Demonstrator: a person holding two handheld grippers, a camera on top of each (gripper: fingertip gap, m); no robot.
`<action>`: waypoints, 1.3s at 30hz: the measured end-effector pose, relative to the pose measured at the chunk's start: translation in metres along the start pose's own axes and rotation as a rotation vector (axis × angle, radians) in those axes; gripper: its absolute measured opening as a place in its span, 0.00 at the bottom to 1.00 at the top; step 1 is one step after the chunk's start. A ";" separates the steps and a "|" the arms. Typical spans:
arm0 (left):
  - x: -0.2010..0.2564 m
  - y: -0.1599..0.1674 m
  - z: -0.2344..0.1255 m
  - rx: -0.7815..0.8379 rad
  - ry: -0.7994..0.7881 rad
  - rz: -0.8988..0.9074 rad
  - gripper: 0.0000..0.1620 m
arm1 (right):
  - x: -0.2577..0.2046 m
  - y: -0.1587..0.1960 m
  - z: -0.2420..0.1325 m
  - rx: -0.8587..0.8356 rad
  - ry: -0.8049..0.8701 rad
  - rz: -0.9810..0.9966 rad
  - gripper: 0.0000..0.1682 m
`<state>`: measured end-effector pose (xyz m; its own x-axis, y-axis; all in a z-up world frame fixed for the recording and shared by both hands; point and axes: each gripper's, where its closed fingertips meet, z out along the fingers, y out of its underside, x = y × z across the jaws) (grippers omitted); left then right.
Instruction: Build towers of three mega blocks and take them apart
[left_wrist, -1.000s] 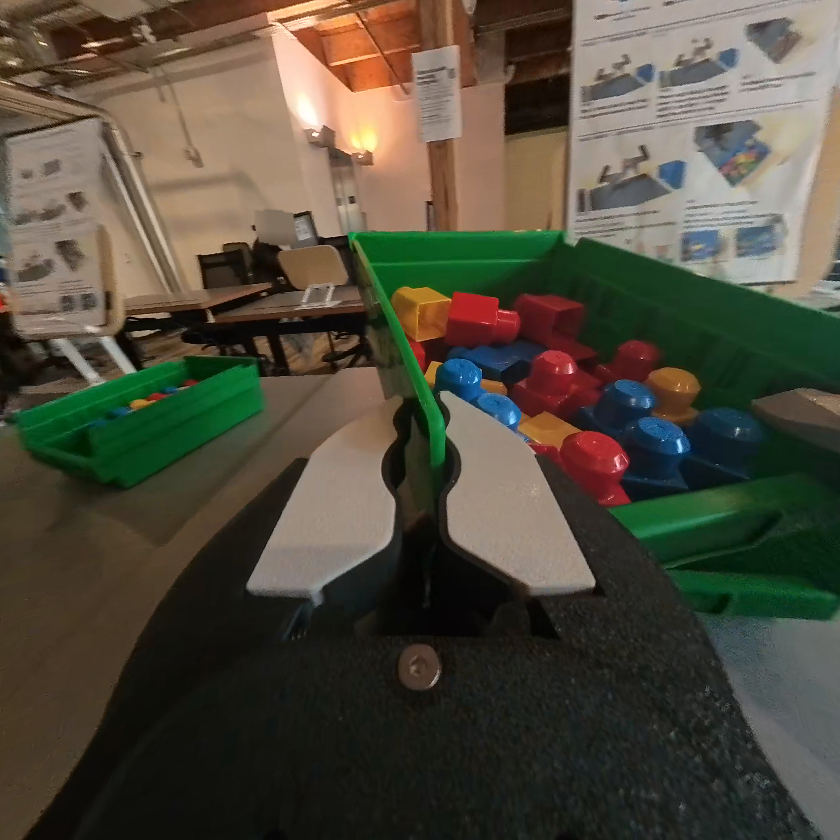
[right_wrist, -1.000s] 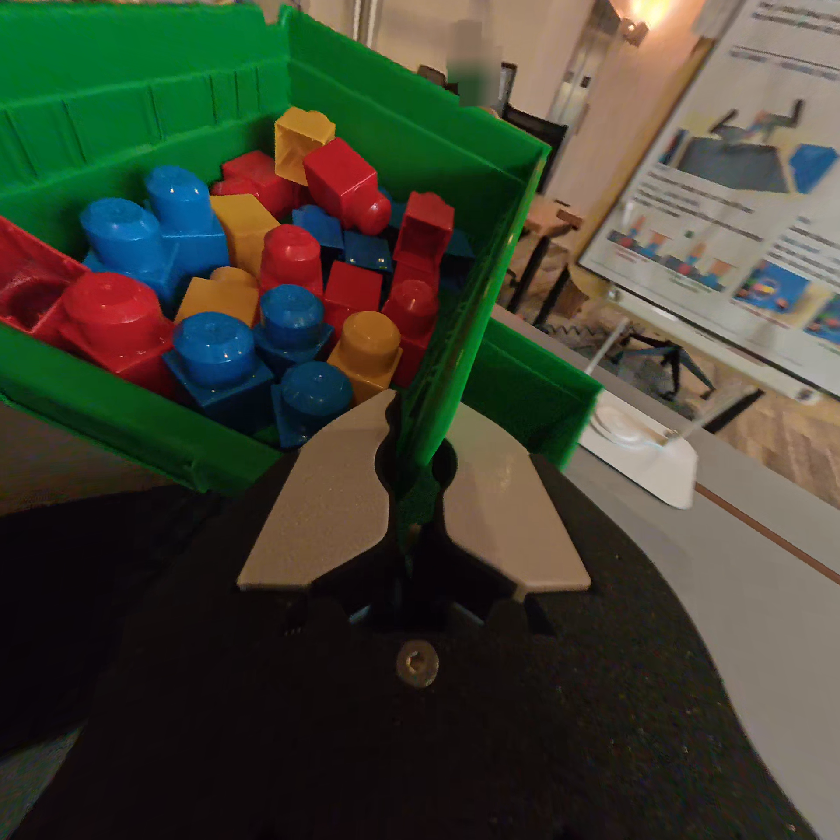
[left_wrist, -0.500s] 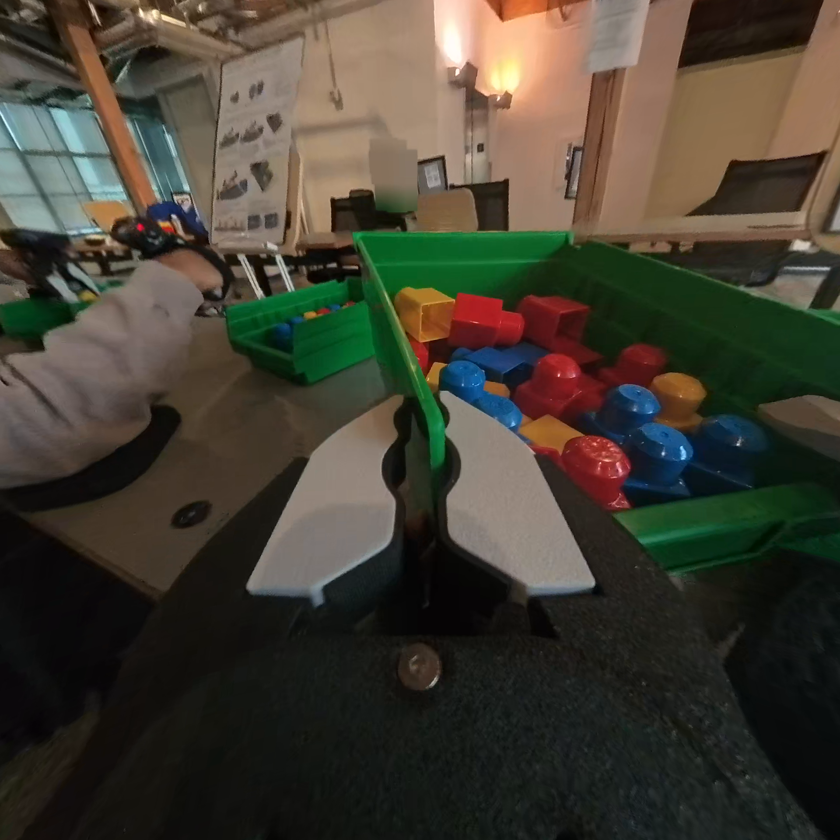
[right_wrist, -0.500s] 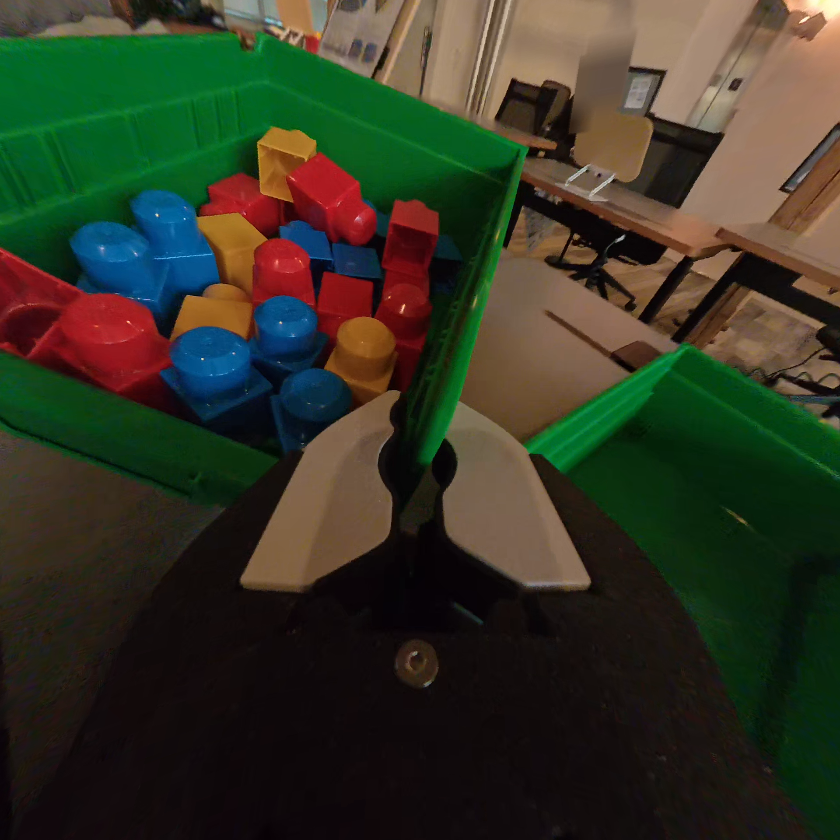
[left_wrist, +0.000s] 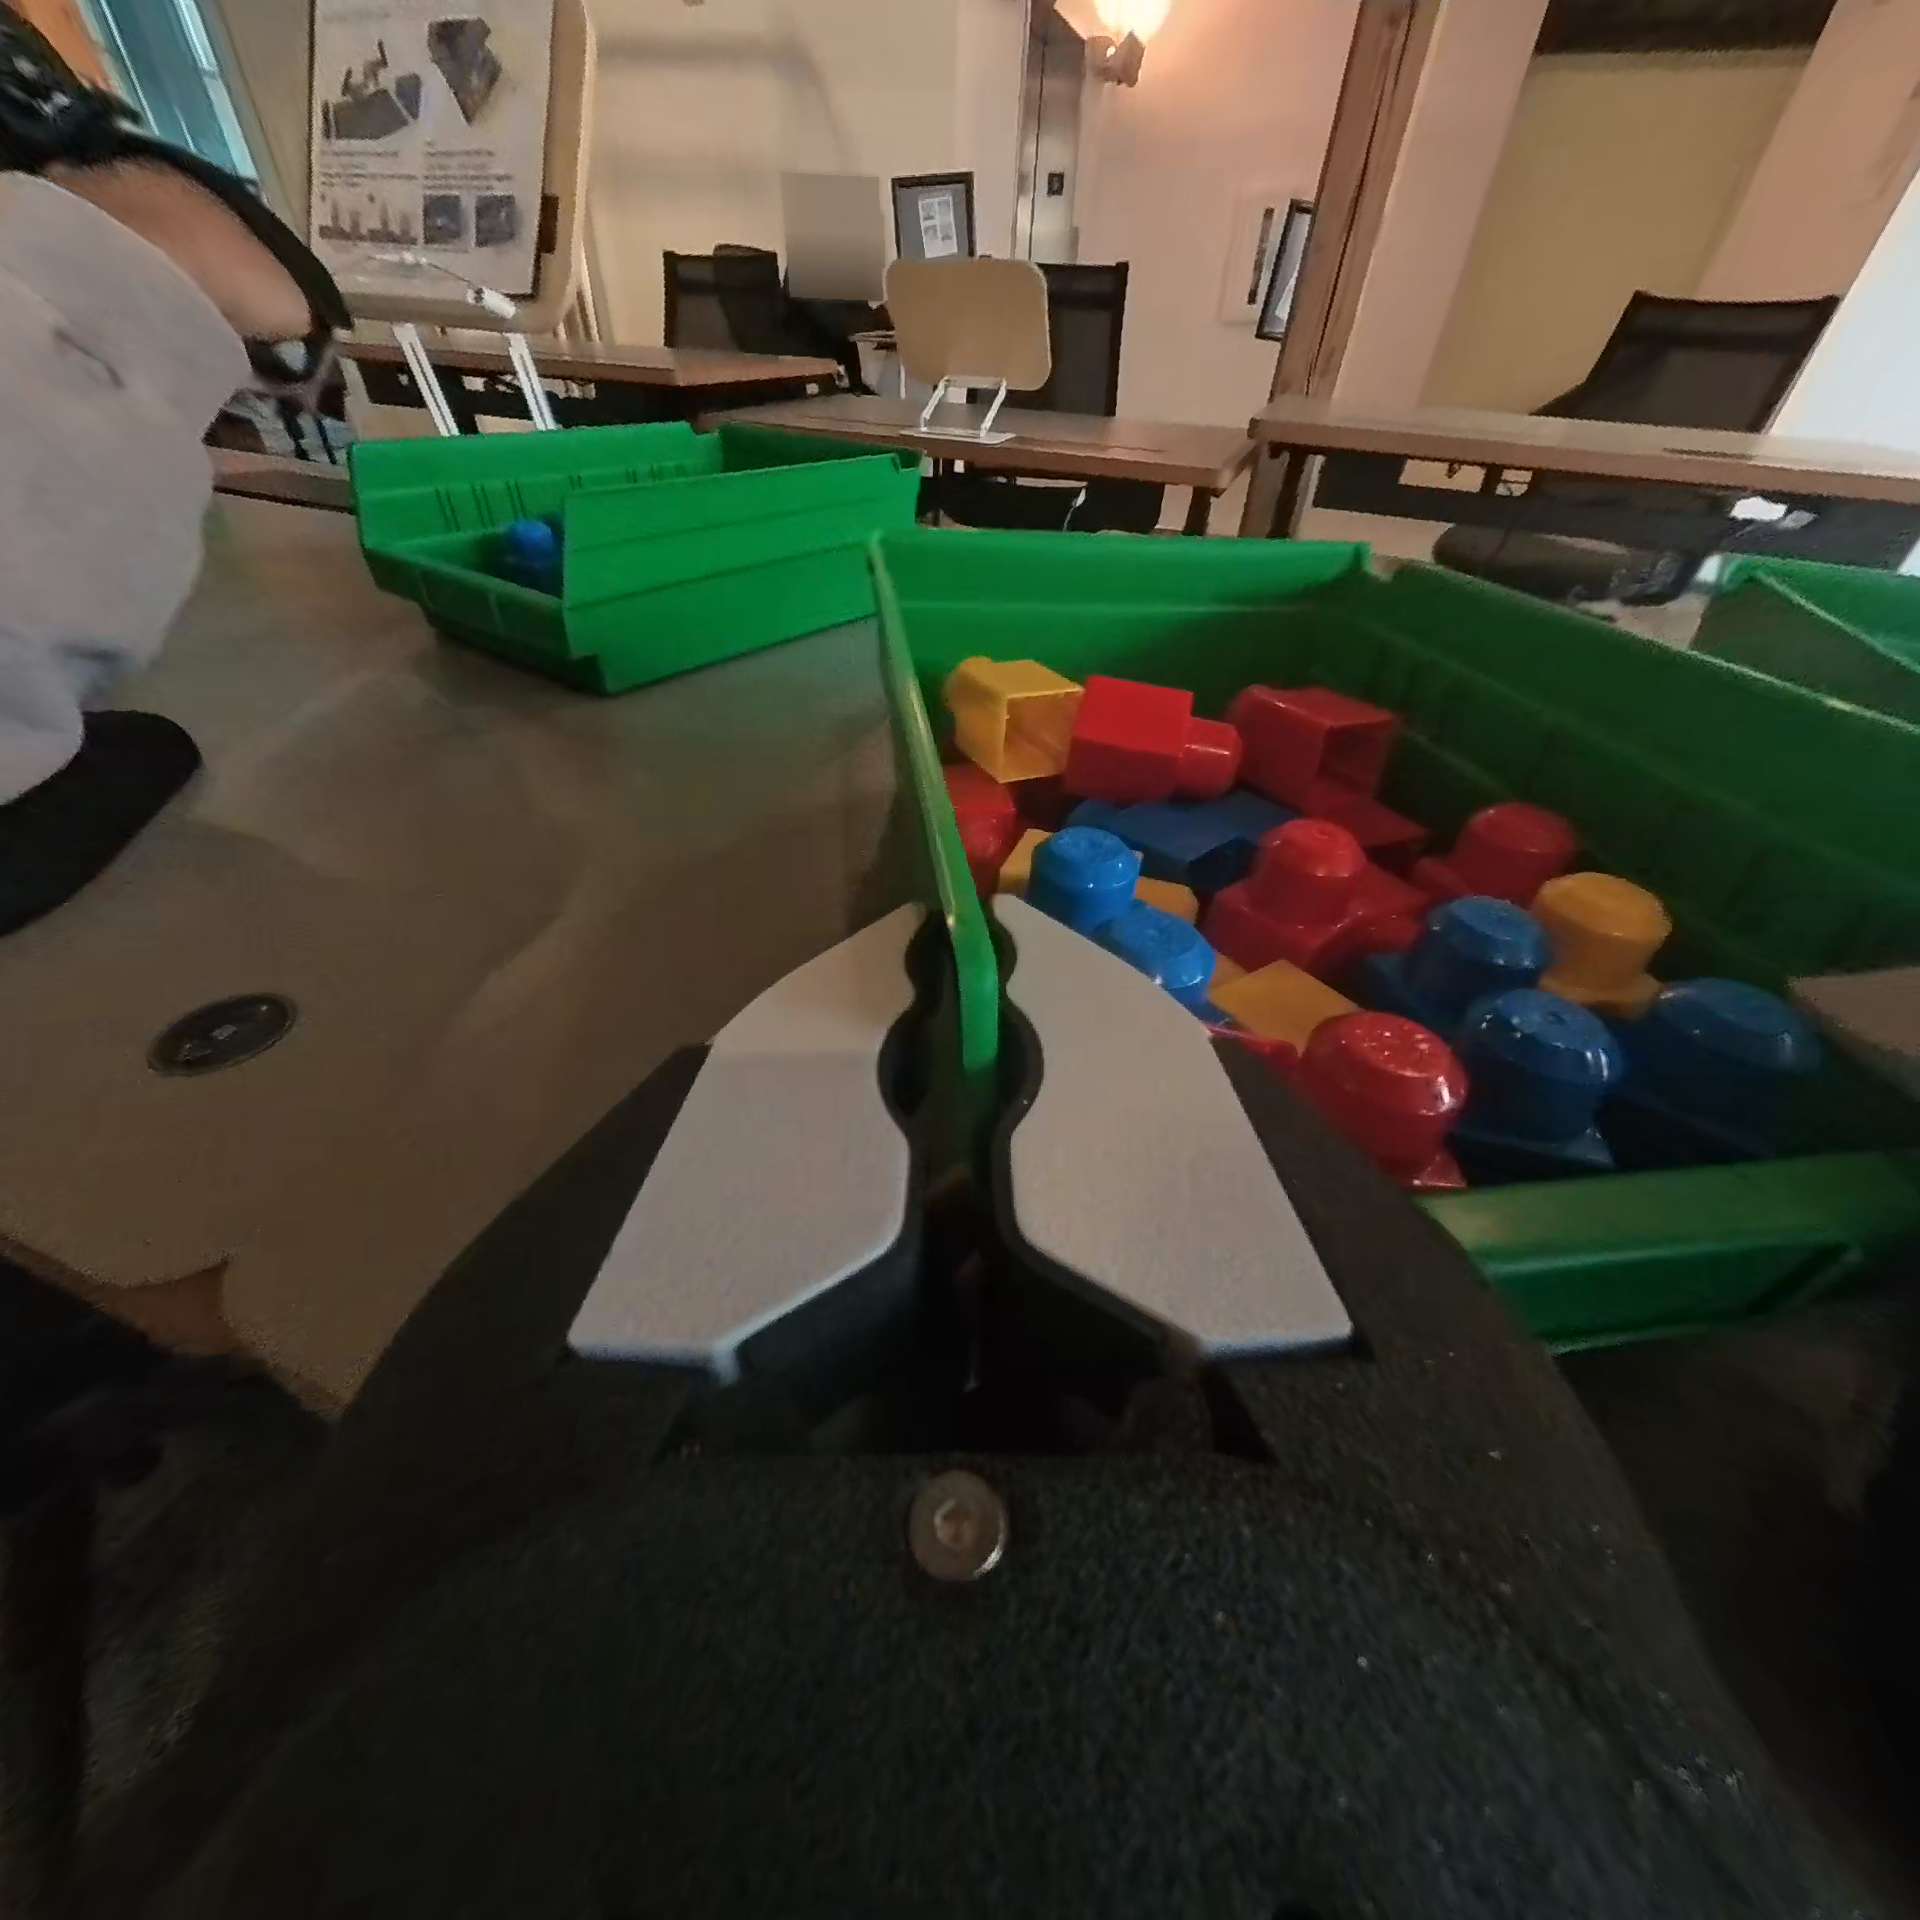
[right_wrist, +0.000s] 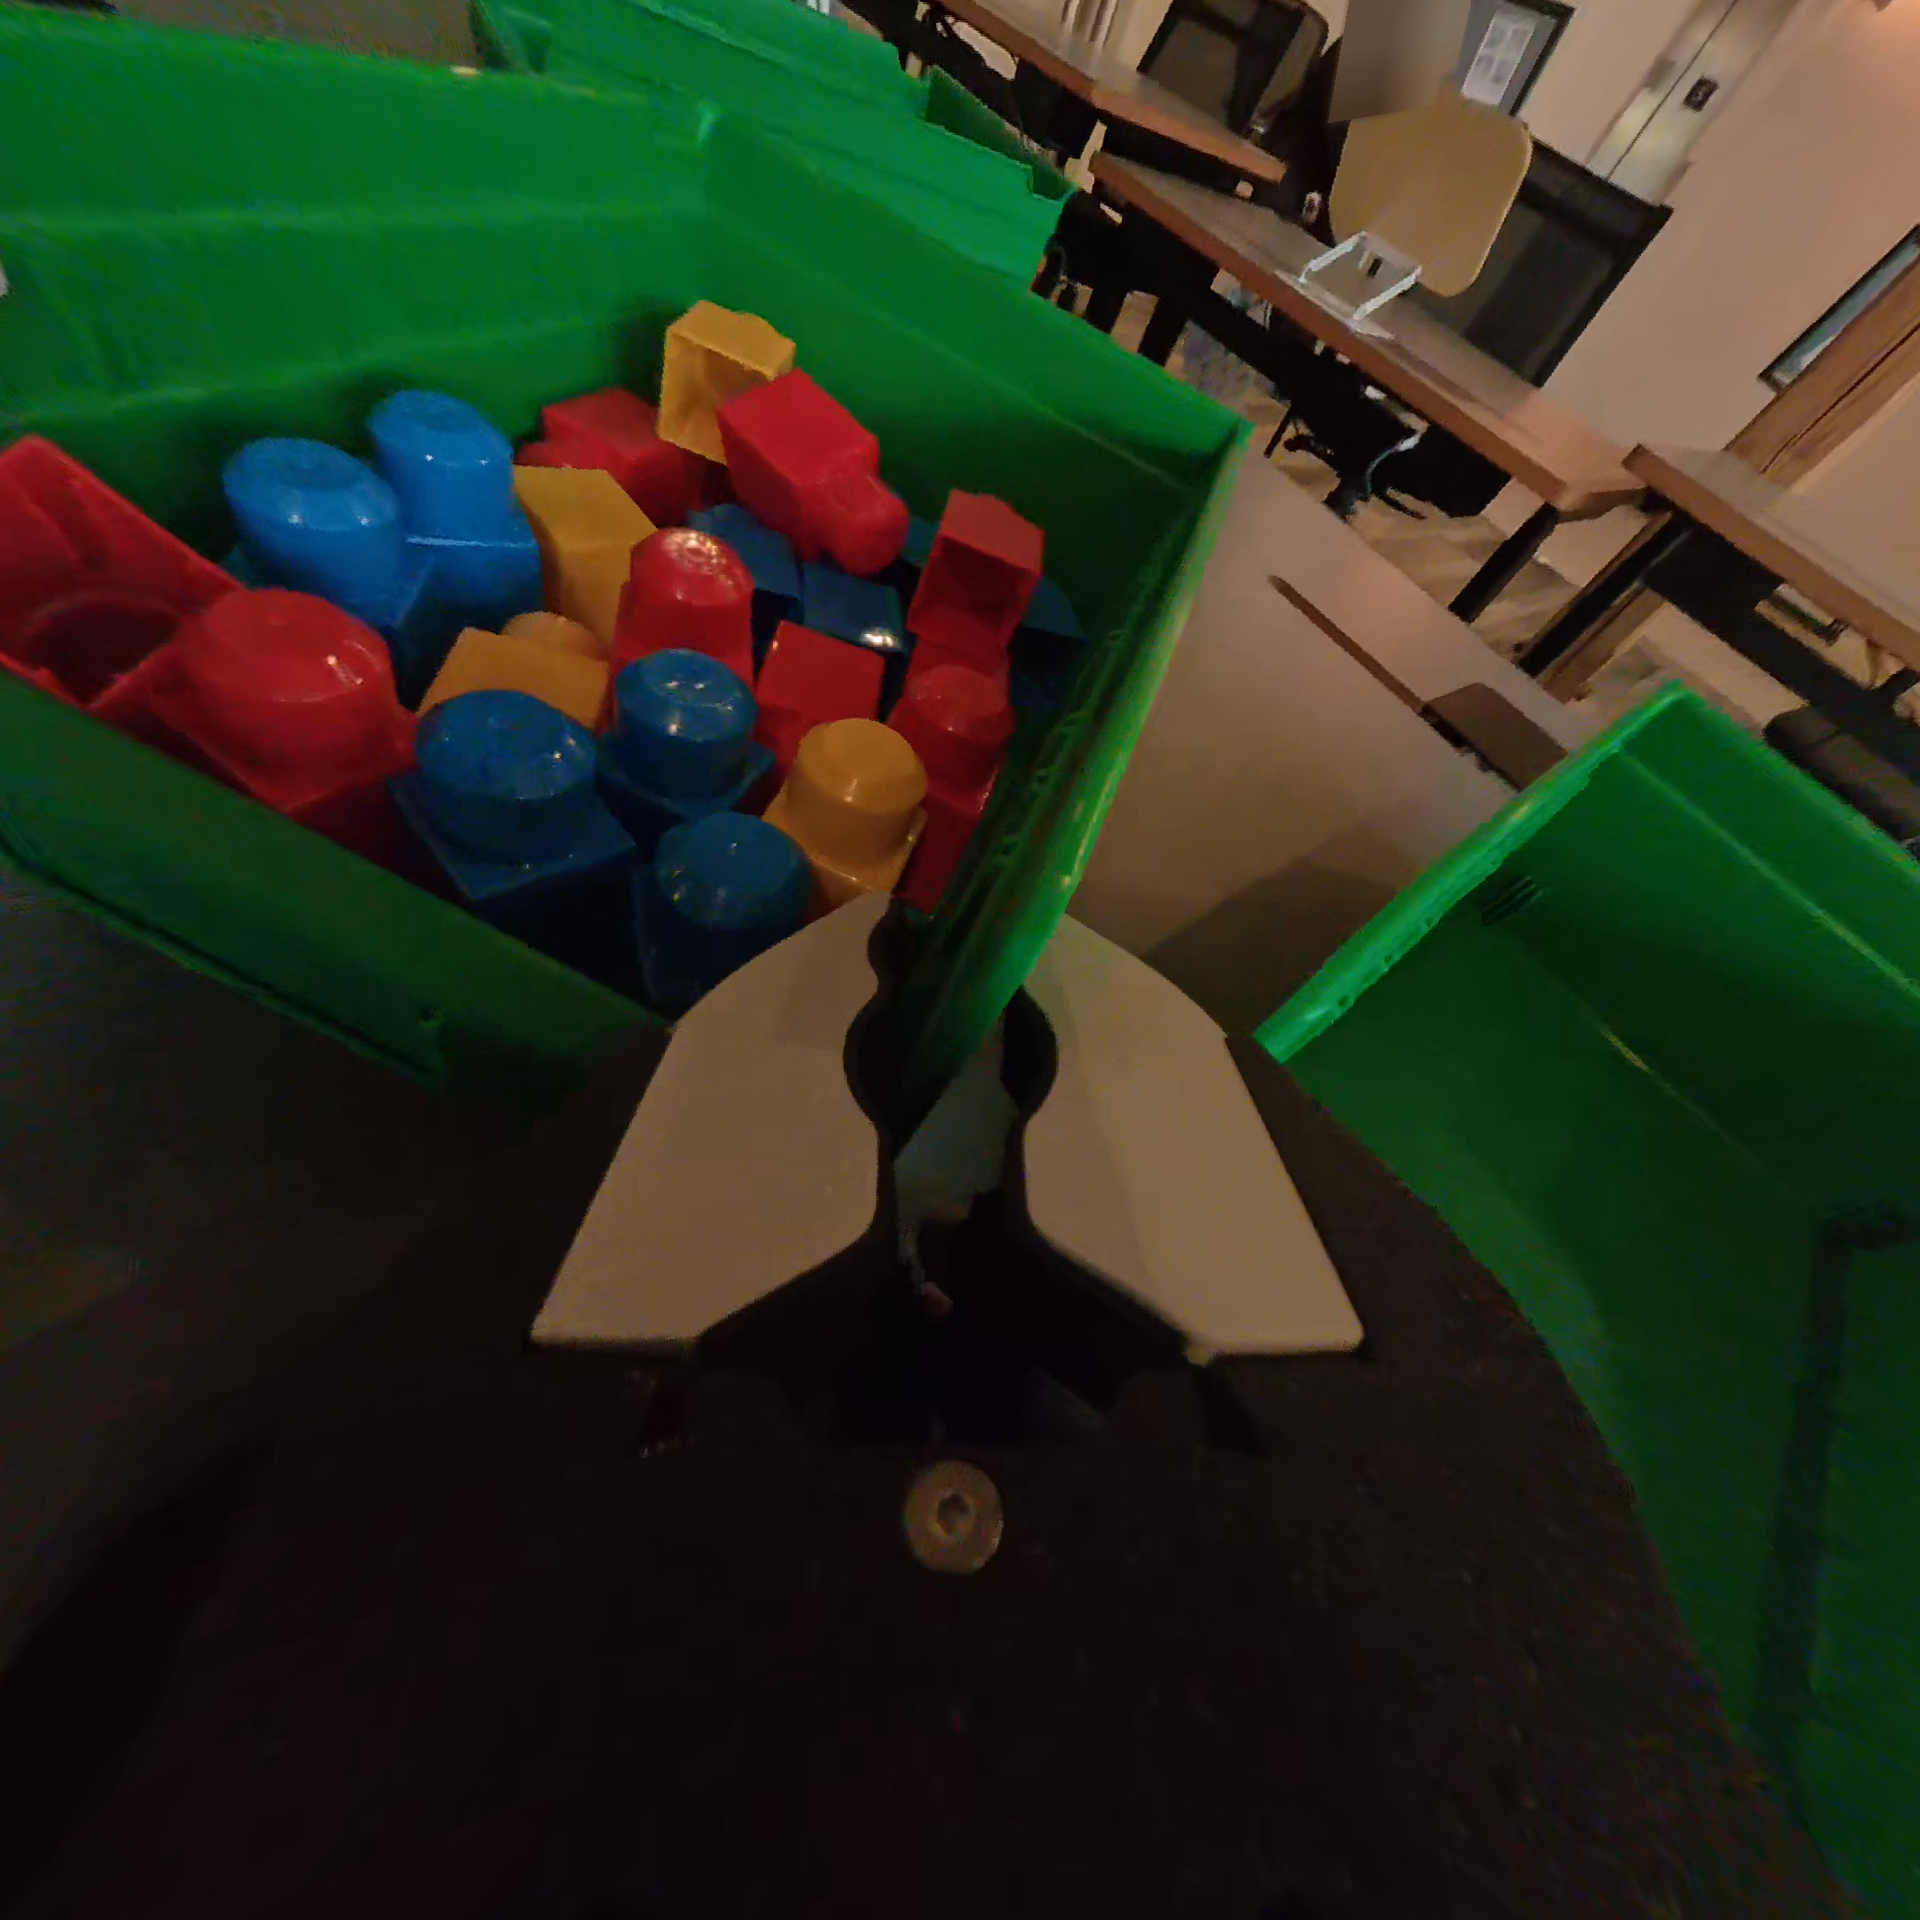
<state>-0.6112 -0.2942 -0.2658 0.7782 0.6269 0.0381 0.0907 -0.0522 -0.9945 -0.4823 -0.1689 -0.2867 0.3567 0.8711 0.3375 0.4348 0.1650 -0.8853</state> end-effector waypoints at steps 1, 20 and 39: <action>-0.001 -0.001 0.006 0.002 0.008 -0.013 0.03 | -0.002 0.000 0.001 0.002 0.009 -0.028 0.10; -0.024 -0.014 0.116 -0.016 0.175 -0.065 0.08 | -0.045 -0.011 0.019 -0.049 -0.286 0.077 0.39; 0.060 -0.061 0.013 0.153 0.313 0.247 0.28 | 0.030 -0.004 -0.079 0.169 -0.085 0.032 0.41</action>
<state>-0.5781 -0.2429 -0.2045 0.9181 0.3429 -0.1989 -0.1971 -0.0404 -0.9796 -0.4084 -0.1798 -0.2474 0.2939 0.9118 0.2868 0.2769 0.2059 -0.9386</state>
